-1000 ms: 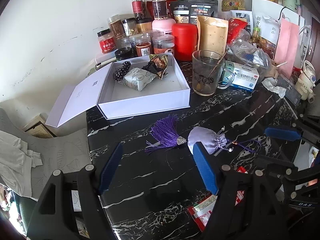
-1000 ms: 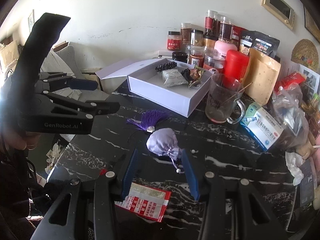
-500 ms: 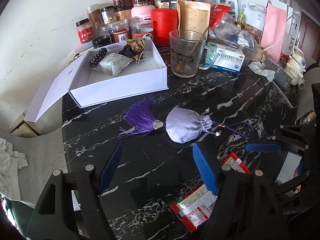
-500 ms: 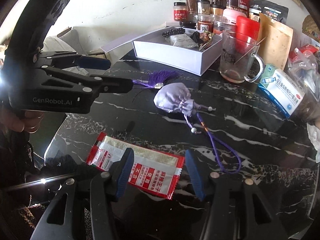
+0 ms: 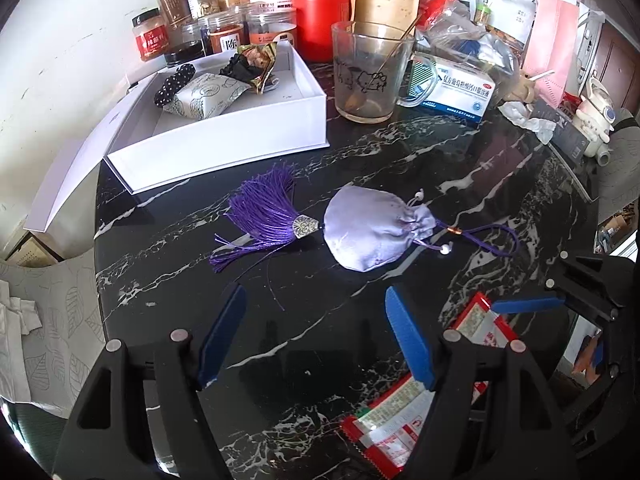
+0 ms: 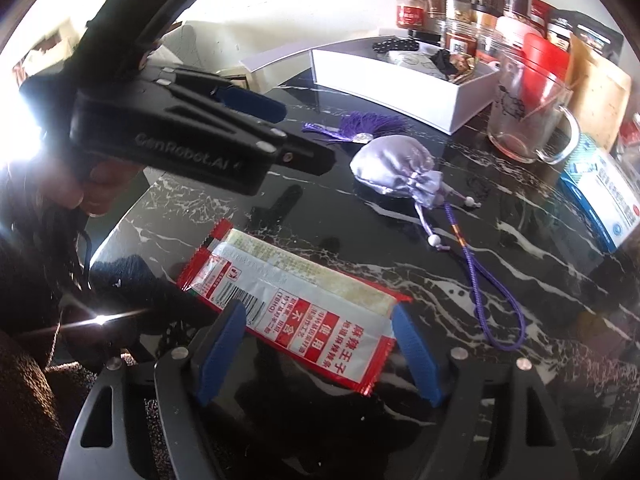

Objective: Organize objects
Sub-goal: 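Grasp the lavender satin pouch with the left gripper while the right gripper grasps the red-and-white packet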

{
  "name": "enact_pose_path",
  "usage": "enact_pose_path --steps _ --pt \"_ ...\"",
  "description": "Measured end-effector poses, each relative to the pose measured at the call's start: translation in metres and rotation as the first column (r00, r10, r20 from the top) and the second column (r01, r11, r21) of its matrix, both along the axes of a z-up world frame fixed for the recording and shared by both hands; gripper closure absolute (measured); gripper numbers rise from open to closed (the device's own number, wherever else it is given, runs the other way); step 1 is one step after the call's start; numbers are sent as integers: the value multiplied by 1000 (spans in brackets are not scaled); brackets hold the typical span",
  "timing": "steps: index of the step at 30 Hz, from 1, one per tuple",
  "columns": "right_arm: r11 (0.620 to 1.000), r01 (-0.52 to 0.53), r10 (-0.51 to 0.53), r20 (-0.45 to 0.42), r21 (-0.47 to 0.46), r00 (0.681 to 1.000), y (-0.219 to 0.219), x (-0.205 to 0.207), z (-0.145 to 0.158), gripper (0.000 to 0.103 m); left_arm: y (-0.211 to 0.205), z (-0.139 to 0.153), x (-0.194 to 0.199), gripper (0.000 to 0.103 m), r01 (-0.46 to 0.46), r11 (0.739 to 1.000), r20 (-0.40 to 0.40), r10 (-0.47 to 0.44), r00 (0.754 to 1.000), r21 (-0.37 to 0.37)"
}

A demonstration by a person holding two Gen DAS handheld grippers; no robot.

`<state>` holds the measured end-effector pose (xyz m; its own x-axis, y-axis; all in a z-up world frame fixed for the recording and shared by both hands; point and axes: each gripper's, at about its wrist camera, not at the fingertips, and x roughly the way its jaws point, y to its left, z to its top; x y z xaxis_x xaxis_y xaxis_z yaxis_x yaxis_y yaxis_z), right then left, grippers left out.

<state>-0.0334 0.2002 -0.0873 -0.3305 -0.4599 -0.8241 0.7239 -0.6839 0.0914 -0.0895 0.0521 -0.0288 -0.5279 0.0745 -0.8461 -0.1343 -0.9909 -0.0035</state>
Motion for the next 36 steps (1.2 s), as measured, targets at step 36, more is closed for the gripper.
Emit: enact_pose_path --steps 36 --pt "990 139 -138 -67 6 988 19 -19 -9 16 27 -38 -77 48 106 986 68 -116 991 131"
